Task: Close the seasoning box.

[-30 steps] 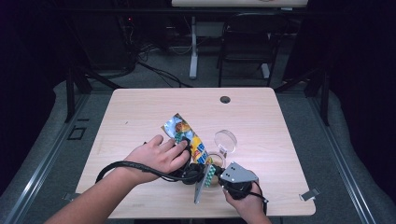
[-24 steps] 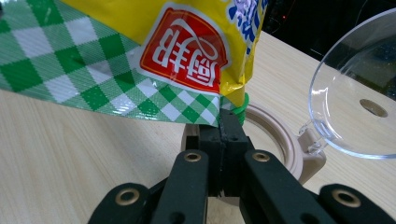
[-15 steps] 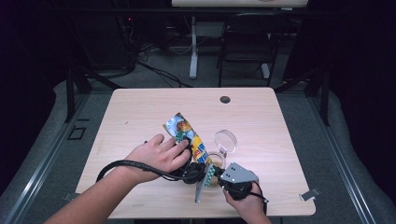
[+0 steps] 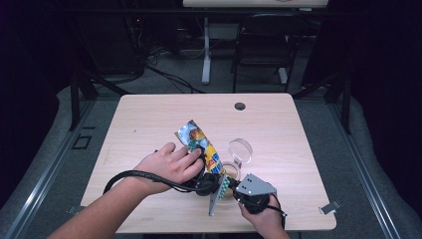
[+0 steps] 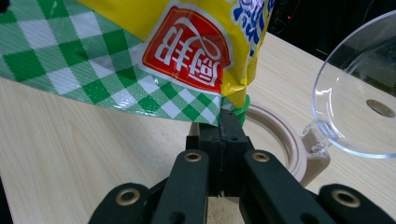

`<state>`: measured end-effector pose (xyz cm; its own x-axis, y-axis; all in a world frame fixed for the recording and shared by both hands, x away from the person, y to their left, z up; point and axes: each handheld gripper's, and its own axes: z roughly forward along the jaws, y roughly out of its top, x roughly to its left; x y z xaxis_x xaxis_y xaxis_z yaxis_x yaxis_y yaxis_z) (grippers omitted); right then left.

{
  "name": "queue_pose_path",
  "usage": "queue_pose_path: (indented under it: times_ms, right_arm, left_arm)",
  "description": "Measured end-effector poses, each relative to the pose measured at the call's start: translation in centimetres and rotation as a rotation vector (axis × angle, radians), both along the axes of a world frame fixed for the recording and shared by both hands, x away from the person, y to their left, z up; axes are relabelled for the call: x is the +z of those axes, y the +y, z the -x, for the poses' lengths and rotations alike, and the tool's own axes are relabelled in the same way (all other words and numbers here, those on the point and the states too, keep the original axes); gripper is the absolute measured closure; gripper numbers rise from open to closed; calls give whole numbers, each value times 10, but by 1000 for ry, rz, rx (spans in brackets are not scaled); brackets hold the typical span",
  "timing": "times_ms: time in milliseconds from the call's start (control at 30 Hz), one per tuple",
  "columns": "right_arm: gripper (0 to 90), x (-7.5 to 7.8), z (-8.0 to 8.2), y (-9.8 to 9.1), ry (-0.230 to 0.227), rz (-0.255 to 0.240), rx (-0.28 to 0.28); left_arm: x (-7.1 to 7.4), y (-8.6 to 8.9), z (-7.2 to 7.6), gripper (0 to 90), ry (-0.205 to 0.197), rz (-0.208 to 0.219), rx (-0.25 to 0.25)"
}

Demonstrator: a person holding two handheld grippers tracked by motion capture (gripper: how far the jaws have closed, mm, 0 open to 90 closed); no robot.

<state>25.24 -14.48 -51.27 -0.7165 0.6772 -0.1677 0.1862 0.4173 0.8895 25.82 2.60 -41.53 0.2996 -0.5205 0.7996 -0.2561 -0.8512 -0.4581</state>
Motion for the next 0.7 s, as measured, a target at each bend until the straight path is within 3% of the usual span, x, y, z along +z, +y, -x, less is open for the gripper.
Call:
queue_pose_path:
  times_ms: [700]
  right_arm:
    - [900,1,2,-5,-5,7,-15]
  left_arm:
    - [0,-2,-2,878,15,22,0]
